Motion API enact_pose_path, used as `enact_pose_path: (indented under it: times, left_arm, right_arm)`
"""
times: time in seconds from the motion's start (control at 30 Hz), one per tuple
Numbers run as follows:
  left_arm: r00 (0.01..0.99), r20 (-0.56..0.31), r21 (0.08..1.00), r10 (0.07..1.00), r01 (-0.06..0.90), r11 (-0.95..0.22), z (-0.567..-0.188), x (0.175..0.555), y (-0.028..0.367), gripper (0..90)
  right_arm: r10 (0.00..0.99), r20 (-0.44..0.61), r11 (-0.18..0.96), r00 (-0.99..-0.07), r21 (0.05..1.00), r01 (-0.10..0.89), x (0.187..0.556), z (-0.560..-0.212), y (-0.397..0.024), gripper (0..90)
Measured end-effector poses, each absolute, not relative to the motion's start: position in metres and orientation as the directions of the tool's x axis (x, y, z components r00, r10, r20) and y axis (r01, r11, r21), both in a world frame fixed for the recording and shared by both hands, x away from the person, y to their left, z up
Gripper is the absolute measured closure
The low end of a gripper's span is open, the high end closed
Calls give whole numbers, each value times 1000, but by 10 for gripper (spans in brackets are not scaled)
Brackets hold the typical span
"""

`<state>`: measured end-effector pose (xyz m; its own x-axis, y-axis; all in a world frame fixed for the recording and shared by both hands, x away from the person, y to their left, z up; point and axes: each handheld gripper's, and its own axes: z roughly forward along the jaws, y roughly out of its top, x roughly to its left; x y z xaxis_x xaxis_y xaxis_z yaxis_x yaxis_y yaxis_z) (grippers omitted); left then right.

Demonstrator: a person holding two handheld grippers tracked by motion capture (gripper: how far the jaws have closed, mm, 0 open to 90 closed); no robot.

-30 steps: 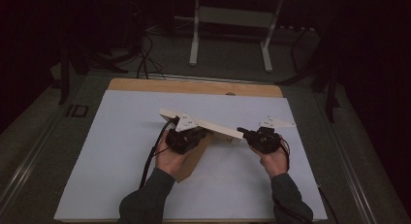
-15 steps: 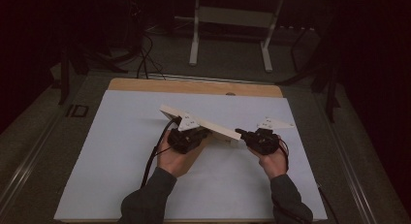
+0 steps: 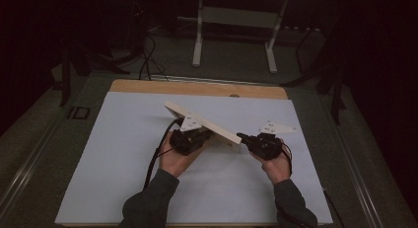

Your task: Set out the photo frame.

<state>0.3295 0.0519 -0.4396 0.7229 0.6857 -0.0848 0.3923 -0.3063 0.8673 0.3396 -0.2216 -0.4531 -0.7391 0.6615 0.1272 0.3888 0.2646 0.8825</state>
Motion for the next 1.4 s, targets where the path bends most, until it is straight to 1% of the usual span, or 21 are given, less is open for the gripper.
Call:
enact_pose_path:
  times: [0.6, 1.4]
  left_arm:
    - [726, -72, 864, 684, 388, -321, -440, 329, 51, 898]
    - [739, -88, 865, 668, 390, -317, -439, 331, 52, 899]
  right_arm:
    - [631, 124, 271, -766, 890, 367, 331, -452, -212, 900]
    - [604, 126, 278, -787, 892, 357, 324, -452, -208, 900]
